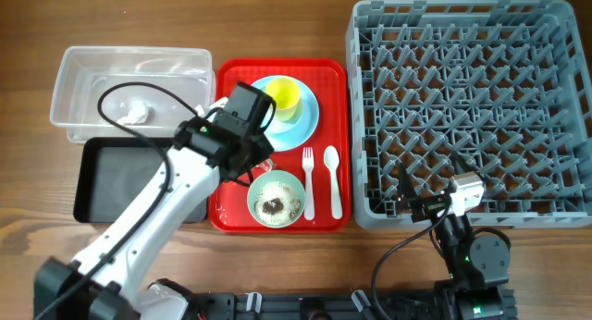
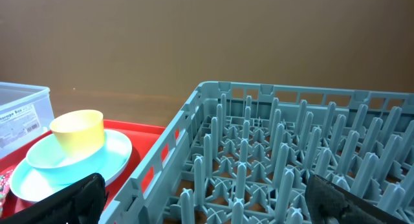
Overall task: Sort waste into correct bins and load items into the dishwasher rack
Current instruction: 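Reach the left gripper to the red snack wrapper and grasp it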
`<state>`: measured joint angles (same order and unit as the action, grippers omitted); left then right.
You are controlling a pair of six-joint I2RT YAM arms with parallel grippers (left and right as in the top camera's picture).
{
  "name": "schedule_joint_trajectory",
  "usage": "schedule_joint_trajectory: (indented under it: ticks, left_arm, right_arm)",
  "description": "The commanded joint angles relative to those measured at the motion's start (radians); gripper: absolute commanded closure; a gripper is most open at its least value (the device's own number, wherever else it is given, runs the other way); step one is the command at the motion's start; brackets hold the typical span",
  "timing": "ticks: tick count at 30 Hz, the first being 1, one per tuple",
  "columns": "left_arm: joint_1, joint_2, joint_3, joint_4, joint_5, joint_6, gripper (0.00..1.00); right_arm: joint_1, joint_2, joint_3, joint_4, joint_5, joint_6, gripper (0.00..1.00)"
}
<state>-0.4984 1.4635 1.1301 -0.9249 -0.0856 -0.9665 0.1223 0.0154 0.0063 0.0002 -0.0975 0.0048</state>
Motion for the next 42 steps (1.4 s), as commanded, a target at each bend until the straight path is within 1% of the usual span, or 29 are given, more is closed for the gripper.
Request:
schedule_joint_trajectory:
  ticks: [1,4,6,9,13,17,22,25,30,38,42]
  left_arm:
    - [-0.003,0.074,-0.006,0.014,-0.04,-0.018,0.66]
    - [-0.003,0.124,-0.006,0.037,-0.056,-0.018,0.61]
    - [-0.003,0.157,-0.006,0.054,-0.073,-0.019,0.54]
    - [-0.002,0.194,-0.006,0.074,-0.073,-0.019,0.48]
    - [0.019,0.232,-0.006,0.092,-0.074,-0.026,0.48]
    - [0.053,0.261,-0.006,0.094,-0.072,-0.094,0.47]
    - [0.049,0.301,-0.006,0.109,-0.061,-0.097,0.48]
    - [0.049,0.315,-0.006,0.145,-0.061,-0.097,0.48]
    - [0.049,0.32,-0.013,0.156,-0.062,-0.097,0.48]
    - [0.021,0.321,-0.082,0.235,-0.062,-0.097,0.49]
    - [0.018,0.322,-0.083,0.241,-0.074,-0.097,0.5]
  right_arm:
    - [-0.005,-0.005,-0.001,0.006,-0.012,-0.004,0.0]
    - [-0.005,-0.005,-0.001,0.006,-0.012,-0.005,0.0]
    - [-0.005,-0.005,-0.001,0.006,-0.012,-0.005,0.0]
    - [-0.005,-0.005,-0.001,0.006,-0.012,-0.005,0.0]
    - [-0.005,-0.005,-0.001,0.006,-0.012,-0.004,0.0]
    - [-0.005,-0.005,-0.001,0.006,-0.012,-0.004,0.0]
    - [-0.005,-0.005,-0.001,0.006,-0.011,-0.004,0.0]
    - [-0.005,-0.005,-0.001,0.006,-0.012,-0.004,0.0]
    - [-0.005,-0.005,-0.001,0.006,-0.012,-0.004,0.0]
    - [-0.005,-0.005,-0.001,0.006,-0.012,-0.004,0.0]
    - [-0.005,-0.005,-0.001,0.006,-0.012,-0.004,0.0]
